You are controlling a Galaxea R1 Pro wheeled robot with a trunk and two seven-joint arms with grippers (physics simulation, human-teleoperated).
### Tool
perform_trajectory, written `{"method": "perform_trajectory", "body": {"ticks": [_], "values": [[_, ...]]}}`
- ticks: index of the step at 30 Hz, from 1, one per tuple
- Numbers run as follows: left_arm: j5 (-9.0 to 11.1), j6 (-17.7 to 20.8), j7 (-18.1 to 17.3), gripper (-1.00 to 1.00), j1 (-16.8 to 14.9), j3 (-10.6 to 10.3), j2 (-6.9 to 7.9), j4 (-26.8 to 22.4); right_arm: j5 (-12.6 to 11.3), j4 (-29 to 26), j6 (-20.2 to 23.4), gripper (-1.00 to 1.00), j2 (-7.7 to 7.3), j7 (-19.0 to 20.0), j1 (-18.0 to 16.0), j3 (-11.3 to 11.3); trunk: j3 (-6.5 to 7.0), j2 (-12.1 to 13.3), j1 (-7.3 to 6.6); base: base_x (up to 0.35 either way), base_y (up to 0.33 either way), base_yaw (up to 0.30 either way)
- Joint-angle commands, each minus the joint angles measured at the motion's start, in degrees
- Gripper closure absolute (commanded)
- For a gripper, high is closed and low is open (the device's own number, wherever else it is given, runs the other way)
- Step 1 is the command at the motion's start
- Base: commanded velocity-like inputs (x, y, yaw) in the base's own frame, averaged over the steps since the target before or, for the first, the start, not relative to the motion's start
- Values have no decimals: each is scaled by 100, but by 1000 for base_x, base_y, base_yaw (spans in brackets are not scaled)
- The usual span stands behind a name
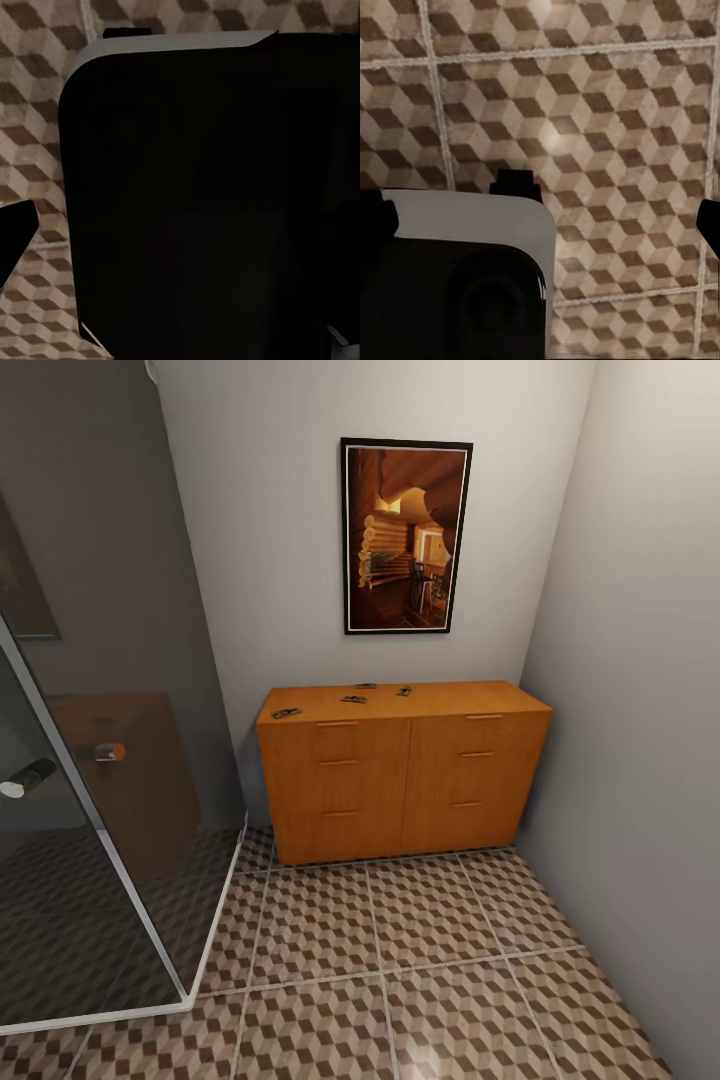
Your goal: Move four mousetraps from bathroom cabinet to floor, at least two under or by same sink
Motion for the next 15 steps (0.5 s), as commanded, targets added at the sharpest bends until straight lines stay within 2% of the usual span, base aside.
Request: {"method": "perform_trajectory", "body": {"ticks": [1, 6, 8, 10, 15], "values": [[3, 25, 2, -100, -5, 3, 2, -47, 26, -75, 127, -100, -1, 2, -2, -2, -5, -3, 0, 0, 0, 0], [5, 362, -4, -100, -40, 3, 100, -456, 16, -614, 864, -100, -7, 12, -9, 1, -5, -3, 0, 0, 0, 0], [5, 808, -6, -100, -50, 3, 127, -845, 16, -860, 1287, -100, 8, 16, -10, 0, -5, -3, 0, 0, 0, 0], [5, 1439, -6, -100, -51, -2, 119, -1363, 21, -1143, 1604, -100, 15, 14, -11, 1, -5, -3, 0, 0, 0, 0], [3, 2328, -7, -100, -50, -15, 100, -2158, 30, -1698, 1969, -100, 13, 10, -11, 3, -5, -3, 0, 0, 0, 0]]}}
